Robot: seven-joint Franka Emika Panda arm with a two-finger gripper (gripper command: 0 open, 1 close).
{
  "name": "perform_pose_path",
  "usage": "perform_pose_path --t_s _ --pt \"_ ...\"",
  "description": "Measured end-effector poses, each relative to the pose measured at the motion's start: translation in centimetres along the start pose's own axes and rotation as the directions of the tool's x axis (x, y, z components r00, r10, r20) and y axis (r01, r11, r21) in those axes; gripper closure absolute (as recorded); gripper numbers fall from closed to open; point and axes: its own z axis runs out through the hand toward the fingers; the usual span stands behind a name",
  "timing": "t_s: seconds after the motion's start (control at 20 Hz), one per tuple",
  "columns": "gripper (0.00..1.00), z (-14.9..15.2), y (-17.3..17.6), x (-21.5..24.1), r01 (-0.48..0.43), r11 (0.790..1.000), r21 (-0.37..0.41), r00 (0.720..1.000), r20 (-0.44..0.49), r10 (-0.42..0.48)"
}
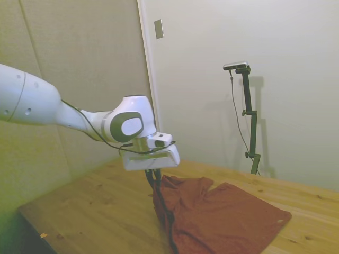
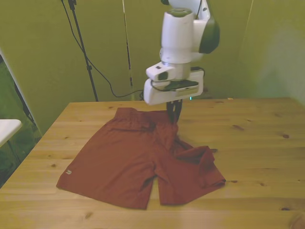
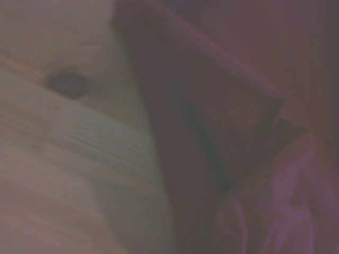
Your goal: Unfold the shorts
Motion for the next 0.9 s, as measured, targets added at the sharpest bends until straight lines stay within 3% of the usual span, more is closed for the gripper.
perform_pose_path --t_s 0.2,0.55,0.6,0.9 --pt "1.00 0.8 -4.0 -5.2 0.075 0.996 -0.041 0.997 0.000 -0.075" --pt "1.00 2.6 -5.2 -10.5 0.134 0.987 -0.086 0.991 0.025 -0.133" --pt "0.00 2.6 -5.2 -10.7 0.133 0.987 -0.087 0.991 0.025 -0.132" --pt "0.00 2.2 -5.4 -10.7 0.101 0.991 -0.088 0.995 0.016 -0.100"
